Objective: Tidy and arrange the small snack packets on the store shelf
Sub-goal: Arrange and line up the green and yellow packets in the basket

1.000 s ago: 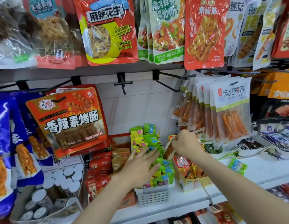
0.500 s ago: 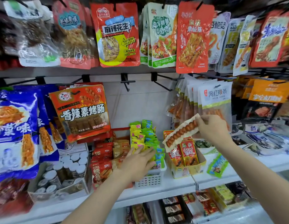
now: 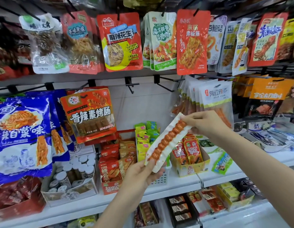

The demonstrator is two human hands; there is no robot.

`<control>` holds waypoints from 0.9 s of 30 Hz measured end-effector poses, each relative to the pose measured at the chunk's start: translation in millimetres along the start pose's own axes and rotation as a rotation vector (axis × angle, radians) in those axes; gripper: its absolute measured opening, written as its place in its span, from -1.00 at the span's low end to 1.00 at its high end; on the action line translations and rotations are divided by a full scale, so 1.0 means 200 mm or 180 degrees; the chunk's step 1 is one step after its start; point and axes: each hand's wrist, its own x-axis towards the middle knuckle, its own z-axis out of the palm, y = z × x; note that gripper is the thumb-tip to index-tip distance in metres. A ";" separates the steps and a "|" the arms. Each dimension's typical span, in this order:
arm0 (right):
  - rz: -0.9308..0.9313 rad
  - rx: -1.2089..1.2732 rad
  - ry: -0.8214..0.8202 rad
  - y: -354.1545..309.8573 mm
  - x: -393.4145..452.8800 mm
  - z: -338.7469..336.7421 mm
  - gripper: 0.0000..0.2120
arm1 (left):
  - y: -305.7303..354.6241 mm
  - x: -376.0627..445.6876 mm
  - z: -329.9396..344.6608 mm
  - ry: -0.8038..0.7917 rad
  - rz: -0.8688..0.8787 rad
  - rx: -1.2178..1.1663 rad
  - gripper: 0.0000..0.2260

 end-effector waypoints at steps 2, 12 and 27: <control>0.0103 0.0120 -0.0041 0.00 -0.01 0.01 -0.88 | 0.02 -0.03 -0.01 -0.0072 -0.0129 -0.0551 -0.62; 0.0873 0.0429 -0.0274 -0.01 -0.01 0.09 -0.80 | 0.06 -0.07 -0.06 -0.0062 -0.0562 -0.1993 -0.57; 0.0018 0.0522 -0.0606 0.03 -0.05 0.17 -0.75 | 0.04 -0.03 -0.10 -0.0601 -0.0854 -0.1734 -0.55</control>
